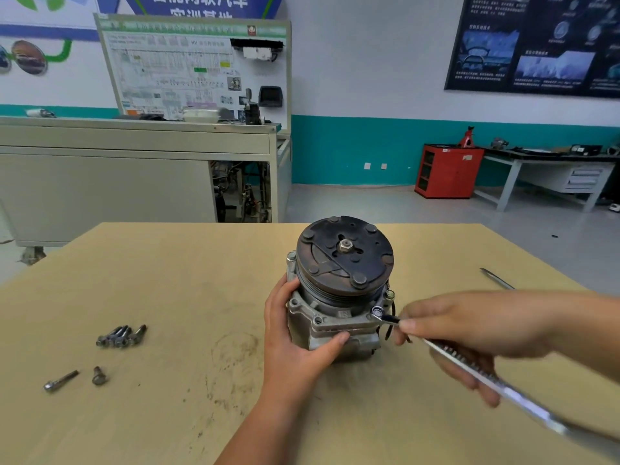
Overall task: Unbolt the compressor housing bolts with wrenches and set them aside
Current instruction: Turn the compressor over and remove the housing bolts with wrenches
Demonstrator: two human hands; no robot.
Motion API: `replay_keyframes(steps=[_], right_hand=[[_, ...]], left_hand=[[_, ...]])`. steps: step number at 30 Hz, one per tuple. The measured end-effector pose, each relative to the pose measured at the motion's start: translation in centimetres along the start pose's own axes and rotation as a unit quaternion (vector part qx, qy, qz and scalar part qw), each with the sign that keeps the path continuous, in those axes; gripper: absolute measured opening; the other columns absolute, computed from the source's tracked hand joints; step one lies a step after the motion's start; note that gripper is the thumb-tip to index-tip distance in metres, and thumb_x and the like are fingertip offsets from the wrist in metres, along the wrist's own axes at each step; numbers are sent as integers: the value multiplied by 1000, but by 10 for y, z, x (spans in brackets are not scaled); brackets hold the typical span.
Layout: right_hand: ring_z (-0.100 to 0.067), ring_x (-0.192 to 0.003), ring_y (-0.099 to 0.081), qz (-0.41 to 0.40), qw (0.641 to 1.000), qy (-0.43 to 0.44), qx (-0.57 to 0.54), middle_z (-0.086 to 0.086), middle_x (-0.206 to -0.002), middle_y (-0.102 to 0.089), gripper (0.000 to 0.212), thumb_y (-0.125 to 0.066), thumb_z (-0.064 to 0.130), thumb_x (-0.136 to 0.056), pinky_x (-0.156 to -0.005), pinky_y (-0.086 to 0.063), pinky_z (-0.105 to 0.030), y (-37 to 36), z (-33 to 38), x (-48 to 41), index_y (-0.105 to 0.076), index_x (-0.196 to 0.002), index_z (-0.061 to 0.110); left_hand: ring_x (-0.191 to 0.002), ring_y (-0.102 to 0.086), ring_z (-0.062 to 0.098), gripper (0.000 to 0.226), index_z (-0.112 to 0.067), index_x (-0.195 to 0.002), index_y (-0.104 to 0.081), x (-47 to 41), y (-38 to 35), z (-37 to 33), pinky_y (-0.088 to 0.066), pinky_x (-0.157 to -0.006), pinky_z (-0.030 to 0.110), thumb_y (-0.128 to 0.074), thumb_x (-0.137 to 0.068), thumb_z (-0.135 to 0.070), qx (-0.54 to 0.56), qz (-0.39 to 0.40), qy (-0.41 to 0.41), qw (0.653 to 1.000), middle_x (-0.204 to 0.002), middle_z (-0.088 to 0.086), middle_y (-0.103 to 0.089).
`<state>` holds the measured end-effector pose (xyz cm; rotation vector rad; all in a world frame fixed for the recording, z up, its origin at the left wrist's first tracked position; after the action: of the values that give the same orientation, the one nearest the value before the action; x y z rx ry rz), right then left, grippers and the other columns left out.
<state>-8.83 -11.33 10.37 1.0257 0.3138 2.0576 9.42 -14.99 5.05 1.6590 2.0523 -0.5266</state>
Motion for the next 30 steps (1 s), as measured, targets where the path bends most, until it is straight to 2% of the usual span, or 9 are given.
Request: replay_keyframes(steps=[2,5,7,9,11,14,17,22,30], right_hand=[[-9,-46,-57,-6,992,-7,128,6,-52,-56,20,-34,37,-100,-53,-47,-20,22,10,-1,-51,-103,25],[-1,-64,-51,-80,941,43,325,12,-70,-54,16,-39,41,-98,-60,-36,-14,51,30,-11,-52,-94,33],[3,-64,-51,-105,915,73,382,14,-72,-54,15,-42,42,-97,-59,-37,-11,58,38,-14,-55,-96,34],[5,-61,-59,-30,956,30,290,11,-69,-62,16,-43,34,-99,-60,-44,-10,48,20,-12,-57,-93,27],[-10,-66,-69,56,990,9,128,5,-72,-69,18,-39,26,-101,-63,-52,-19,27,3,-8,-52,-92,17],[-18,-70,-72,44,997,44,-38,-3,-76,-73,22,-35,26,-102,-62,-54,-23,5,-2,-7,-47,-91,12],[-19,-62,-70,31,984,71,-159,-5,-68,-70,23,-36,26,-100,-56,-53,-22,-9,0,-10,-47,-88,11],[-19,-57,-69,41,978,70,-192,-6,-63,-68,23,-37,28,-100,-51,-52,-21,-25,10,-10,-47,-91,10],[-20,-48,-66,-21,981,50,-188,-6,-54,-64,26,-37,30,-100,-42,-47,-19,-20,5,-9,-49,-91,9]], left_hand=[[-132,-43,18,77,-58,-121,-43,0,0,-2,-37,-109,48,-79,-54,-41,-5,0,-4,1000,-140,1,-45],[-131,-44,14,77,-62,-117,-43,0,0,-3,-37,-110,44,-79,-53,-41,-12,-5,-10,1000,-140,-1,-45],[-130,-44,14,76,-63,-116,-43,0,1,-3,-37,-110,43,-79,-52,-42,-13,-9,-11,1000,-138,-1,-46],[-130,-44,14,76,-62,-116,-43,0,2,-2,-37,-110,44,-78,-52,-42,-13,-8,-8,1000,-138,-2,-46],[-130,-44,15,75,-59,-118,-44,1,2,-1,-36,-110,46,-78,-52,-43,-15,-9,-6,1000,-138,-1,-46],[-130,-44,16,75,-52,-120,-45,0,2,-1,-37,-110,46,-78,-53,-43,-13,-9,-2,1000,-138,1,-46],[-129,-45,20,76,-41,-122,-45,0,1,-1,-38,-108,48,-78,-54,-43,-11,-9,1,1000,-137,5,-47],[-129,-46,22,78,-38,-123,-43,0,1,0,-39,-107,50,-78,-53,-43,-10,-5,6,1000,-136,6,-47],[-128,-46,20,76,-50,-121,-43,-1,0,-1,-39,-107,48,-78,-54,-43,-18,-4,-7,1000,-135,4,-47]])
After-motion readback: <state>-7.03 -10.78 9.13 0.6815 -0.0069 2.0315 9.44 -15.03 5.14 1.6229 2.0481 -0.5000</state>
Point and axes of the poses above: each hand's wrist, its own x-axis away from the middle knuckle, its own y-axis out of the back of the hand, z = x × y, the point moved 8 cm from there along -x, towards the middle knuckle
